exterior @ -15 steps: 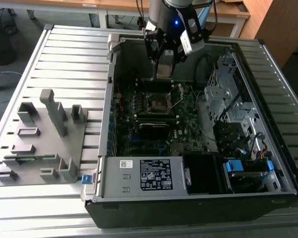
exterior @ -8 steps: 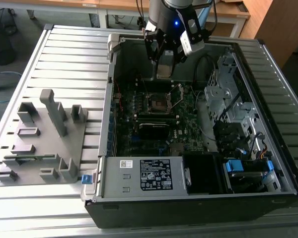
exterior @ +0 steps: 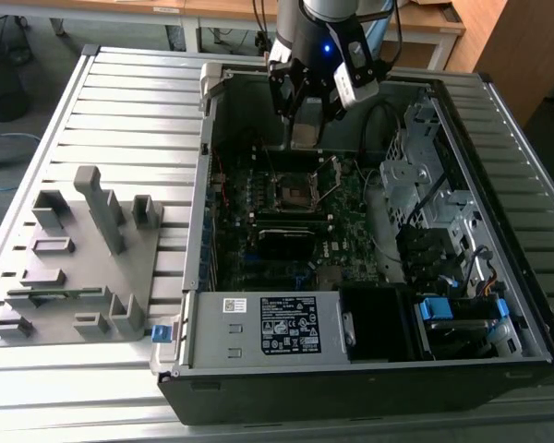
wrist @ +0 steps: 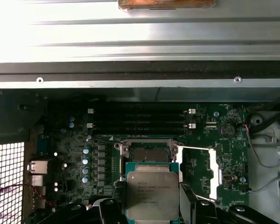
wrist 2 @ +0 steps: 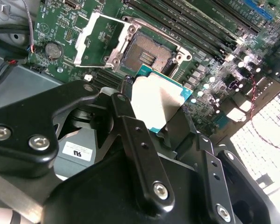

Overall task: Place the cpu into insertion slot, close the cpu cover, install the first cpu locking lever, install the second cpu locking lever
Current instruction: 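Place the cpu into insertion slot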

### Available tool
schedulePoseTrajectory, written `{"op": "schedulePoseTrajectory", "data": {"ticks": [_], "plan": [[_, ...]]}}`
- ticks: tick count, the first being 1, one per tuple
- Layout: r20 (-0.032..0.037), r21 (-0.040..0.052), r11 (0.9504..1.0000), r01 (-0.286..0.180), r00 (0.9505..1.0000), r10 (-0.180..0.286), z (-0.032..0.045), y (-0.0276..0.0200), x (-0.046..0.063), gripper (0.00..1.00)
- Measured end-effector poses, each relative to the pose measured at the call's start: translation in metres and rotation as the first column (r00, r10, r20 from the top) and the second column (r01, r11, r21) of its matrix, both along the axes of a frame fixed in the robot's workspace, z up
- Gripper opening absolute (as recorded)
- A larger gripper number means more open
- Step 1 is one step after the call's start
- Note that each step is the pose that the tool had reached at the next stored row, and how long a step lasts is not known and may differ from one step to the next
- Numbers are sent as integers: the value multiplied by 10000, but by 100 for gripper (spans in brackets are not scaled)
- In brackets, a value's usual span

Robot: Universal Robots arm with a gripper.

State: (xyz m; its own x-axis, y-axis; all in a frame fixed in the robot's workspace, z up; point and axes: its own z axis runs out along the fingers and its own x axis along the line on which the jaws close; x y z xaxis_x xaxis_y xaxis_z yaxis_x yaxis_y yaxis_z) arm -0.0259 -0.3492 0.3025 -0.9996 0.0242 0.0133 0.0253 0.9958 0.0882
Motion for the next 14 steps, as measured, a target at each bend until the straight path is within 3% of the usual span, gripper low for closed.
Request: {"op": "schedulePoseTrajectory", "data": {"ticks": [14], "plan": [[0, 0, 10000, 0, 10000, 0, -28, 0, 0, 54]]}}
